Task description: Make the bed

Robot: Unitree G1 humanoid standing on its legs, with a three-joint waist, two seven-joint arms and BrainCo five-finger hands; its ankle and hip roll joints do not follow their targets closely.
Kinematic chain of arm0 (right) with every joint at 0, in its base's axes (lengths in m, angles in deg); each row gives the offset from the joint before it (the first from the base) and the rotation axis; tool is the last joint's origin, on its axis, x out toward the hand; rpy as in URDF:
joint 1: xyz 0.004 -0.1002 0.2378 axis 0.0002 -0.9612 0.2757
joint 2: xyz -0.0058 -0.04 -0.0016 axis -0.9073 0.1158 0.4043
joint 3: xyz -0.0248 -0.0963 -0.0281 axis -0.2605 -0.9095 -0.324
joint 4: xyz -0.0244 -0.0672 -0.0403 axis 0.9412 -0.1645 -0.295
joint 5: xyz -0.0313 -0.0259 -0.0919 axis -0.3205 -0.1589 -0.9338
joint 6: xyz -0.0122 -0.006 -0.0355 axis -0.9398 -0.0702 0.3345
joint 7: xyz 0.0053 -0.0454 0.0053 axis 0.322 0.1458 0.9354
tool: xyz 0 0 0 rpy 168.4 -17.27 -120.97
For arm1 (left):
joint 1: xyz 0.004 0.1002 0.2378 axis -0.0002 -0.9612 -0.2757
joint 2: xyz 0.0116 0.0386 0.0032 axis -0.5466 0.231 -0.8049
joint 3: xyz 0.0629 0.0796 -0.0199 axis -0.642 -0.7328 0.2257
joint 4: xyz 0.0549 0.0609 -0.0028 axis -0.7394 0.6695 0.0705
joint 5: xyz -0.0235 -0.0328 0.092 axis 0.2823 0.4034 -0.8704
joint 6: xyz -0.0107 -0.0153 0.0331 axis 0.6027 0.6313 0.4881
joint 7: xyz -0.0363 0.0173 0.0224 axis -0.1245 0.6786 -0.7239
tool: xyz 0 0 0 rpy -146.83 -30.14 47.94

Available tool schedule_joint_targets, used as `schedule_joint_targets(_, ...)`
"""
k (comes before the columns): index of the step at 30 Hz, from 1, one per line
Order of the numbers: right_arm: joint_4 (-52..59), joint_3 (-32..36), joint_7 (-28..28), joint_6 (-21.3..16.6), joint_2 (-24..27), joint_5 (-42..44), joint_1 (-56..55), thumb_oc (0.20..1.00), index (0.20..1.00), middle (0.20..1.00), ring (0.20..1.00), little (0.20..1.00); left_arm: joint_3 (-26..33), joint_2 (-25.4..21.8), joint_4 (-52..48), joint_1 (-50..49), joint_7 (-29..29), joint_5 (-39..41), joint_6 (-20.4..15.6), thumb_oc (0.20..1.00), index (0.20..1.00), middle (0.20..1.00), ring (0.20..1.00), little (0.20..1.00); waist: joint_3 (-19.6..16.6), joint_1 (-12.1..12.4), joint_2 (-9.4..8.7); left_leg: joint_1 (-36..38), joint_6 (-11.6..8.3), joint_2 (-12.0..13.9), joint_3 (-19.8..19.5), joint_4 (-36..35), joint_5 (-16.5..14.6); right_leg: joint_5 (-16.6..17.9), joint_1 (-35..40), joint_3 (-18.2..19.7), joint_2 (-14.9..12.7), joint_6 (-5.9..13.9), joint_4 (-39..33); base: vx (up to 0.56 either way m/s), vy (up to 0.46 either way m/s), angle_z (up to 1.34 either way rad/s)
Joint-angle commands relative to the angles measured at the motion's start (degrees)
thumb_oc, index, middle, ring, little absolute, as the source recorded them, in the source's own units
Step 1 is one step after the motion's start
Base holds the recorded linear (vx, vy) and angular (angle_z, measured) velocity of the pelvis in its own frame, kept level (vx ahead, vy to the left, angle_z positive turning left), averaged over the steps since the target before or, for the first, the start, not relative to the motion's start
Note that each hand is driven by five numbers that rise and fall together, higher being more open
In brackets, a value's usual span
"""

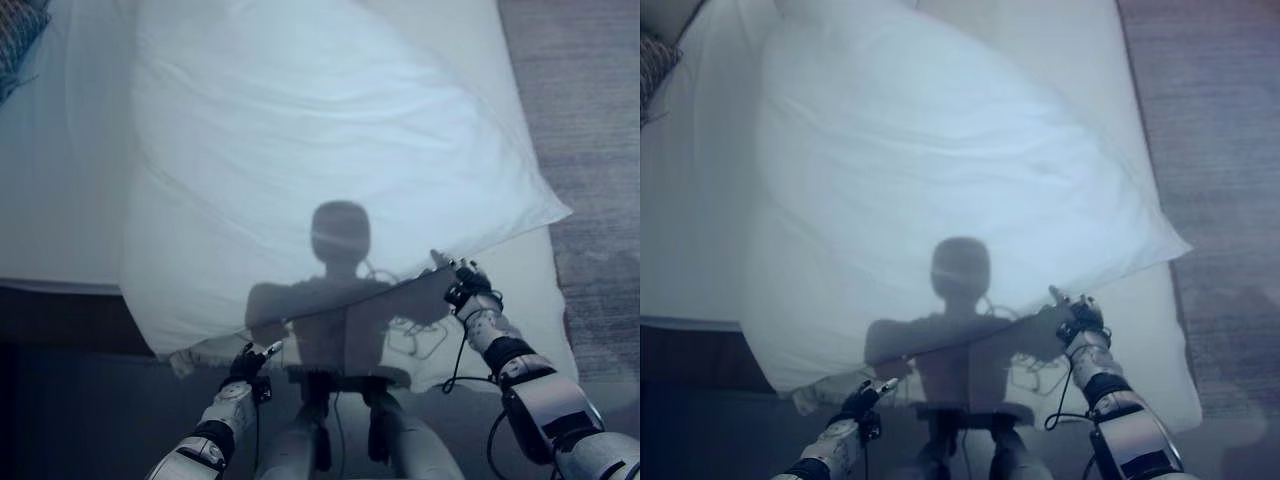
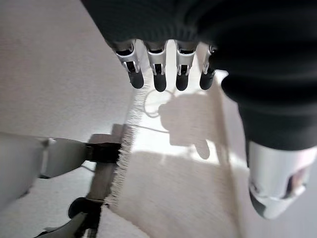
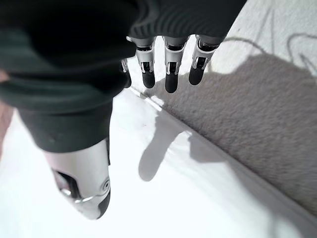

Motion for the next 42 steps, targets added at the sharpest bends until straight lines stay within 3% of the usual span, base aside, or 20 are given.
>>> schedule_joint_targets(1, -3.35, 1.94, 1.83, -2.11, 5.89, 2.90, 9.42, 1.000, 1.000, 1.000, 1.000, 1.000, -4.76, 0.75, 1.01, -1.71, -0.10, -0.64, -0.07, 1.000, 1.000, 1.000, 1.000, 1.000, -0.21, 1.93, -2.47, -3.33, -3.61, -0.63, -1.29, -0.08, 0.34, 2.62, 0.16, 2.16, -4.32, 6.15, 0.23, 0.01, -0.006, 0.06)
schedule_joint_targets(15, -8.75, 0.69, 4.95, -3.14, 17.16, 2.07, 22.51, 1.000, 1.000, 1.000, 1.000, 1.000, -8.67, 0.42, -2.14, -2.99, 0.61, -1.43, -0.85, 1.000, 1.000, 1.000, 1.000, 1.000, 4.34, 3.16, -1.91, -12.14, -4.11, -1.24, -3.27, -0.08, 2.19, 4.70, -7.76, 1.20, -4.02, 6.46, 0.40, -0.02, -0.006, 0.10)
schedule_joint_targets(16, -9.07, 0.10, 5.29, -3.23, 17.93, 1.48, 23.68, 0.645, 0.645, 0.645, 0.645, 0.645, -9.25, 0.61, -2.80, -2.40, 0.82, -1.22, -1.07, 1.000, 1.000, 1.000, 1.000, 1.000, 5.13, 3.16, -1.80, -13.01, -4.16, -1.43, -3.47, -0.08, 2.49, 5.07, -8.48, 0.94, -4.11, 6.54, 0.45, -0.03, 0.000, 0.07)
schedule_joint_targets(17, -9.32, 0.03, 5.34, -3.14, 18.27, 1.33, 23.97, 0.564, 0.564, 0.564, 0.564, 0.564, -9.60, 0.77, -3.50, -2.15, 0.96, -1.14, -1.19, 1.000, 1.000, 1.000, 1.000, 1.000, 5.34, 3.21, -1.71, -13.25, -4.19, -1.51, -3.53, -0.08, 2.51, 5.14, -8.68, 0.87, -4.14, 6.60, 0.46, -0.04, 0.000, 0.04)
schedule_joint_targets(18, -9.59, -0.41, 5.40, -3.09, 18.53, 1.03, 24.67, 0.200, 0.200, 0.200, 0.200, 0.200, -10.00, 0.88, -3.96, -1.63, 1.04, -1.00, -1.30, 1.000, 1.000, 1.000, 1.000, 1.000, 5.65, 3.20, -1.59, -13.59, -4.25, -1.63, -3.58, -0.08, 2.58, 5.21, -8.95, 0.66, -4.19, 6.64, 0.48, 0.00, 0.000, 0.00)
schedule_joint_targets(27, -6.95, -1.88, 4.63, -4.26, 17.25, 2.23, 25.70, 0.200, 0.200, 0.200, 0.200, 0.200, -12.15, 0.63, -6.40, 0.95, 1.16, -1.01, -1.77, 1.000, 1.000, 1.000, 1.000, 1.000, 6.75, 2.66, -1.53, -13.19, -4.74, -1.89, -3.84, -0.08, 2.96, 5.76, -8.47, 0.44, -4.57, 6.88, 0.48, -0.01, 0.001, 0.03)
schedule_joint_targets(33, -0.92, -2.72, 2.74, -6.66, 14.02, 5.33, 24.23, 0.200, 0.200, 0.200, 0.200, 0.200, -15.86, -0.61, -11.65, 0.51, -3.68, -1.13, -1.02, 1.000, 1.000, 1.000, 1.000, 1.000, 5.93, 1.63, -2.03, -10.57, -5.08, -1.78, -3.33, -0.08, 2.88, 5.91, -6.14, 0.44, -4.90, 6.97, 0.29, -0.02, 0.009, 0.02)
schedule_joint_targets(37, 5.16, -4.72, 1.40, -7.61, 11.38, 7.05, 23.67, 0.200, 0.200, 0.200, 0.200, 0.200, -21.03, -1.23, -20.13, 0.58, -8.77, 3.86, 0.33, 1.000, 1.000, 1.000, 1.000, 1.000, 4.24, -0.11, -3.01, -6.77, -4.97, -1.44, -1.85, -0.08, 1.48, 5.78, -3.37, 1.41, -5.09, 7.28, 0.23, -0.01, 0.028, 0.03)
schedule_joint_targets(42, 11.21, -6.15, 1.29, -8.39, 8.49, 7.88, 22.16, 0.200, 0.200, 0.200, 0.200, 0.200, -24.74, -0.79, -25.36, 2.48, -11.16, 10.14, 1.55, 1.000, 1.000, 1.000, 1.000, 1.000, 2.57, -1.58, -4.35, -3.48, -4.30, -1.23, 0.28, -0.08, 0.73, 5.84, -1.48, 3.49, -4.88, 7.48, 0.23, -0.01, 0.037, -0.23)
